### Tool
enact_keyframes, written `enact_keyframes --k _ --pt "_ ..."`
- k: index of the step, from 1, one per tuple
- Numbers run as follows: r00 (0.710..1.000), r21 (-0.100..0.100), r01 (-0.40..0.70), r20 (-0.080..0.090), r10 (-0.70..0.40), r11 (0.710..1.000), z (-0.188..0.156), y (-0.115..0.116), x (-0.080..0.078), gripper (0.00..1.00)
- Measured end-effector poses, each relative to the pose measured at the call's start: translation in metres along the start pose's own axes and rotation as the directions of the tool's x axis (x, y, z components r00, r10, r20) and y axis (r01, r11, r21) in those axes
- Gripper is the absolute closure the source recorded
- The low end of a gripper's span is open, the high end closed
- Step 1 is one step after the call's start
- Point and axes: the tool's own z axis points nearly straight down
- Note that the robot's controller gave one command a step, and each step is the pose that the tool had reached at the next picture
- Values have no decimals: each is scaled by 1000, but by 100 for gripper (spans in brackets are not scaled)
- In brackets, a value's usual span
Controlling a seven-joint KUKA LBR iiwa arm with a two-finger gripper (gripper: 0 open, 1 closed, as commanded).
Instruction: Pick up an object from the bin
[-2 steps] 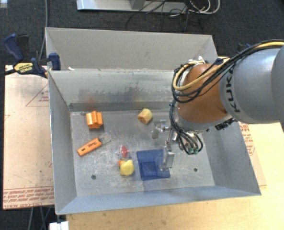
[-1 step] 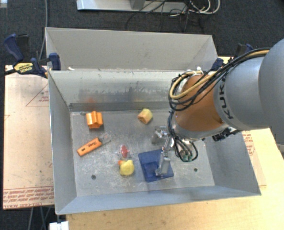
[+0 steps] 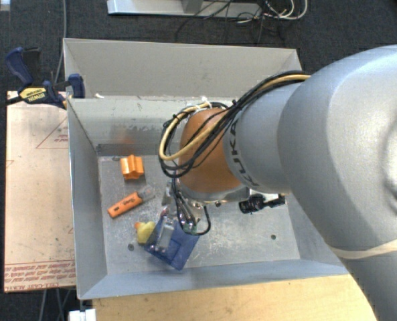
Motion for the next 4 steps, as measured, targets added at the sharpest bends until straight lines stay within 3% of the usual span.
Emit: enact_keyframes --k 1,2,3,4 --pt "998 -4 -67 3 67 998 3 68 -15 0" --pt "976 -5 216 7 -216 976 -51 70 20 0" --pt "910 -4 414 6 -414 910 -17 68 65 0" --pt "911 -4 413 8 -413 911 -18 68 64 100"
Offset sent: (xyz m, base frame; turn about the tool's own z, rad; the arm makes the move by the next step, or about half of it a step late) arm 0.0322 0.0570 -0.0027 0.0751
